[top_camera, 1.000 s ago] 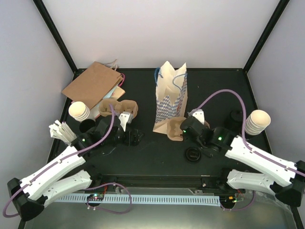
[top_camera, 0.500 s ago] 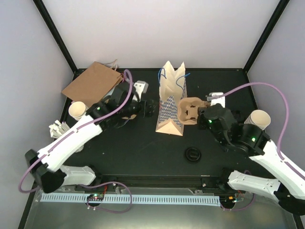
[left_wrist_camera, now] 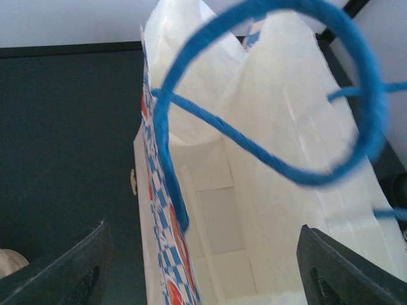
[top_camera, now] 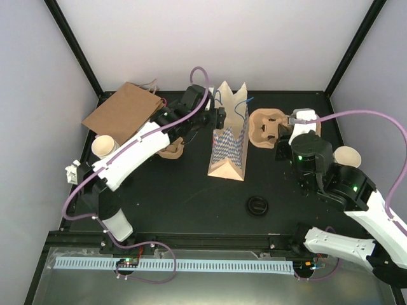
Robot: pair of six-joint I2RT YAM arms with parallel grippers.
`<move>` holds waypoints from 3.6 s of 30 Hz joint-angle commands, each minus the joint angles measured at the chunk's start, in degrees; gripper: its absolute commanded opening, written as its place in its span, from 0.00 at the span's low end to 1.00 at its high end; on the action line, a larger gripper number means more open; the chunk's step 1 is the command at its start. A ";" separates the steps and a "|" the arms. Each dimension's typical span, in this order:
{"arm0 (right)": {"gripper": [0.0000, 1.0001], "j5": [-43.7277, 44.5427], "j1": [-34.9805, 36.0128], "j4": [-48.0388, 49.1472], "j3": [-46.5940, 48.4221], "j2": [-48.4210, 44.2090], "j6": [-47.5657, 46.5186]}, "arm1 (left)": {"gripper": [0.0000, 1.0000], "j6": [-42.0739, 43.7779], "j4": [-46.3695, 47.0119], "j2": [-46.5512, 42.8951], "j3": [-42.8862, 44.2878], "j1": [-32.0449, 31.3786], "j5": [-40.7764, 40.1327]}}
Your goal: Pack the takeout coffee
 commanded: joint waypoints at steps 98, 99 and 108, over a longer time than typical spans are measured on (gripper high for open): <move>0.62 -31.86 -0.90 0.24 -36.08 16.87 32.44 | 0.02 15.21 -7.64 -14.91 -8.90 12.19 15.83; 0.61 -31.70 -0.89 0.56 -36.22 17.34 32.49 | 0.01 15.25 -7.65 -14.88 -8.91 12.21 16.02; 0.36 -29.60 -0.90 0.56 -37.00 18.12 33.42 | 0.02 15.37 -8.08 -15.05 -9.14 12.52 16.32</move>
